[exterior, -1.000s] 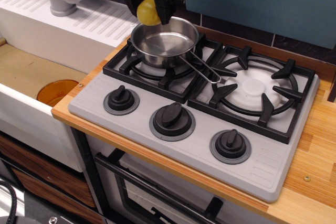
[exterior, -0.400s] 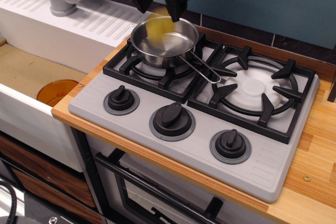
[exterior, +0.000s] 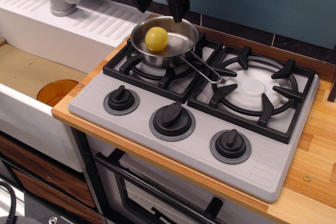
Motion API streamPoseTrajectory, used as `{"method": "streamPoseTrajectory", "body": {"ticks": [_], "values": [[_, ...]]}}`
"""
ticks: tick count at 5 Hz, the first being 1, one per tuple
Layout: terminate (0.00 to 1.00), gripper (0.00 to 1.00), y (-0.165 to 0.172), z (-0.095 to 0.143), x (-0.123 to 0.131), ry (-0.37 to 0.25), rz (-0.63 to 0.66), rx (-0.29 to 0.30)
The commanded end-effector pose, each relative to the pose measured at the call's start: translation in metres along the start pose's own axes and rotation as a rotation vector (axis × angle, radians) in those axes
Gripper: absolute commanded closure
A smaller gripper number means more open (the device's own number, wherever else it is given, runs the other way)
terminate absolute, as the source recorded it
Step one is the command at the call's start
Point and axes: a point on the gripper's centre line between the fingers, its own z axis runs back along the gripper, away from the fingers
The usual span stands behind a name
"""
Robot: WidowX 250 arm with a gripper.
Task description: Put pot or pan on stove and put potato in pot or pan
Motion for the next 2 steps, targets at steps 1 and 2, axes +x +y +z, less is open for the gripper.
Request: {"method": "streamPoseTrajectory", "body": {"ticks": [1, 2], "values": [[0.0, 0.0, 0.01, 0.037, 0.006, 0.021, -0.043, 0.068], [0.0, 0.0, 0.018, 0.063, 0.008, 0.08, -0.06, 0.137]]}}
